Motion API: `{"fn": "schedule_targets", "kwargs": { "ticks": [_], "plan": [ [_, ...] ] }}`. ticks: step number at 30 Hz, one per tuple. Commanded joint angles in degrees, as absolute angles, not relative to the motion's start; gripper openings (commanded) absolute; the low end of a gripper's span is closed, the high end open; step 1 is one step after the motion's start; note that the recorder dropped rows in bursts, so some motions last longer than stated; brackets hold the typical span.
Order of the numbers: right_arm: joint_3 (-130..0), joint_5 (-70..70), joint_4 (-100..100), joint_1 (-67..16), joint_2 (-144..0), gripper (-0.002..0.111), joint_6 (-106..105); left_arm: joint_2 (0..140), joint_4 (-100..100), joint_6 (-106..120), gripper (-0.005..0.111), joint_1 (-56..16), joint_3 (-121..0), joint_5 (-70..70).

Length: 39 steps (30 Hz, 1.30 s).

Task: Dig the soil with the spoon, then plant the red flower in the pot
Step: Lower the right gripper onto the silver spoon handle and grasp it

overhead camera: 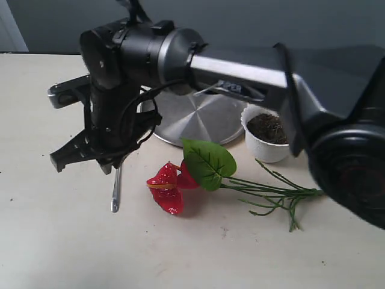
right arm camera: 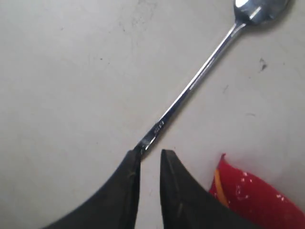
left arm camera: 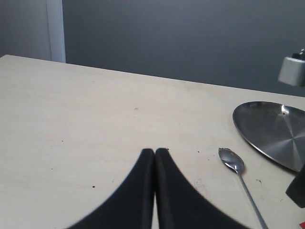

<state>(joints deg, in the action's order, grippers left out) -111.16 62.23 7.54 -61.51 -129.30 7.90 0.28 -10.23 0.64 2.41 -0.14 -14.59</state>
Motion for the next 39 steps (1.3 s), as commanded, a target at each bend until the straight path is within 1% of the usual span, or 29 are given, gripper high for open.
{"fn": "schedule_targets", "kwargs": {
  "ticks": [1, 5, 13, 19, 20, 21, 25, 27, 32, 39],
  "plan": [
    [-117.97, 64.39, -1.30, -64.08, -133.45, 0.017, 15.43, 0.00, -10.14, 0.58, 0.000, 2.04, 0.00, -13.72],
    [-119.71, 64.64, -0.64, -64.08, -136.16, 0.017, 22.72, 0.00, -10.14, 0.58, 0.000, 2.04, 0.00, -13.72],
    [-119.71, 65.55, 4.18, -64.08, -138.67, 0.017, 27.07, 0.00, -10.14, 0.58, 0.000, 2.04, 0.00, -13.72],
    [-119.71, 65.14, 2.61, -63.97, -138.86, 0.017, 27.07, 0.00, -10.14, 0.58, 0.000, 2.04, 0.00, -13.72],
    [-119.71, 65.00, 1.99, -63.97, -138.86, 0.019, 27.07, 0.00, -10.14, 0.58, 0.000, 2.04, 0.00, -13.72],
    [-119.71, 64.72, 1.30, -63.97, -138.86, 0.024, 27.07, 0.00, -10.14, 0.58, 0.000, 2.04, 0.00, -13.72],
    [-119.71, 64.30, -1.15, -63.97, -138.86, 0.054, 29.12, 0.00, -10.14, 0.58, 0.000, 2.04, 0.00, -13.72],
    [-119.71, 63.81, -1.00, -63.97, -138.86, 0.061, 29.12, 0.00, -10.14, 0.58, 0.000, 2.04, 0.00, -13.72],
    [-119.71, 61.67, -1.00, -63.97, -138.86, 0.055, 29.12, 0.00, -10.14, 0.58, 0.000, 2.04, 0.00, -13.72],
    [-119.71, 58.24, -3.43, -63.36, -138.86, 0.055, 29.12, 0.00, -10.14, 0.58, 0.000, 2.04, 0.00, -13.72]
  ]
}}
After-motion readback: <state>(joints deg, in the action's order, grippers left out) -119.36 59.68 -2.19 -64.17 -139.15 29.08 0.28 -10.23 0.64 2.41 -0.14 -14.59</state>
